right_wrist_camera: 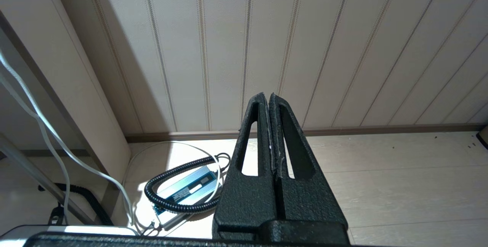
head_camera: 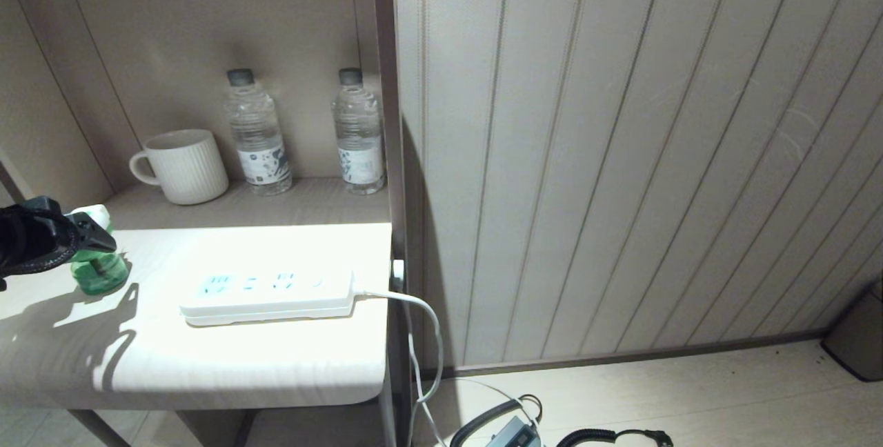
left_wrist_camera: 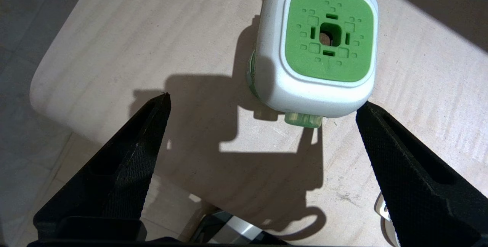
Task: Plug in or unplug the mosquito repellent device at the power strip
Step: Pick up the mosquito repellent liquid
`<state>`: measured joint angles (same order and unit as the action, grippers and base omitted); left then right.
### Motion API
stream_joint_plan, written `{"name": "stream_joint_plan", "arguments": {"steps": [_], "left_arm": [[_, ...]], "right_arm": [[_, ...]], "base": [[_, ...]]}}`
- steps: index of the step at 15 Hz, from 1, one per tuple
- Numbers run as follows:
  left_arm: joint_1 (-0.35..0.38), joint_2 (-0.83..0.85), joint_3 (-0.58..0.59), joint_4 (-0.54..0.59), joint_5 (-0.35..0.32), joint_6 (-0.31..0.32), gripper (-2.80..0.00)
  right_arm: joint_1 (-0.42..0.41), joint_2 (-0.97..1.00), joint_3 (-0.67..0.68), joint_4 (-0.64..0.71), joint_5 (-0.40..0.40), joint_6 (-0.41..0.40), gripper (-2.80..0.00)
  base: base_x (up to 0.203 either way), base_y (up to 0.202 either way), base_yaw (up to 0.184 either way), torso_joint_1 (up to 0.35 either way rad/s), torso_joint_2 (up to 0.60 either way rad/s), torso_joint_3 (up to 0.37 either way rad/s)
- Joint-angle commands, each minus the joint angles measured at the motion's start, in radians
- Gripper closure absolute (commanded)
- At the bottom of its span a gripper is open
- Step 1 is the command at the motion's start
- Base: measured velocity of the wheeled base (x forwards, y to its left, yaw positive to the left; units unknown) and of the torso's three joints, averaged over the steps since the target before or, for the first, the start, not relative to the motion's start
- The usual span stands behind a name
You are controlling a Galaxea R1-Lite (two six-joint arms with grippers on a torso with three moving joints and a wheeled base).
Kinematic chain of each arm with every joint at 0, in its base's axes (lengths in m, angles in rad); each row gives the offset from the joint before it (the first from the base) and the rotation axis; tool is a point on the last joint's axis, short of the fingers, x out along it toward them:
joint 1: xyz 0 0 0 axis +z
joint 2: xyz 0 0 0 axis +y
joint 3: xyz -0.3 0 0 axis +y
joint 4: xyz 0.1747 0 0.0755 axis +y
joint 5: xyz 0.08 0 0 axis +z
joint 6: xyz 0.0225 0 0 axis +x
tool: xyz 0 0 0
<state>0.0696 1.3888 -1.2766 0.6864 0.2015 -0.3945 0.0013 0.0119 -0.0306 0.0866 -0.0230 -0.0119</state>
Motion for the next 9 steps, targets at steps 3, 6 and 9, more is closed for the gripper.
{"name": "stream_joint_plan", "arguments": {"steps": [3,6,9], "left_arm": [[0.012,-0.016,0.002,0.006,0.004,-0.004,-2.8],[0.035,-0.019,0.002,0.007,0.006,-0.006,-2.8],[0.05,-0.024,0.015,0.016,0.006,-0.006,-2.8]], "right_arm": [[0.0,0.0,0.0,0.001,0.0,0.0,0.0],[0.0,0.0,0.0,0.001,0.0,0.0,0.0],[0.0,0.0,0.0,0.001,0.0,0.0,0.0]], "base": [[0.0,0.0,0.0,0.0,0.0,0.0],[0.0,0.0,0.0,0.0,0.0,0.0],[0.0,0.0,0.0,0.0,0.0,0.0]]}}
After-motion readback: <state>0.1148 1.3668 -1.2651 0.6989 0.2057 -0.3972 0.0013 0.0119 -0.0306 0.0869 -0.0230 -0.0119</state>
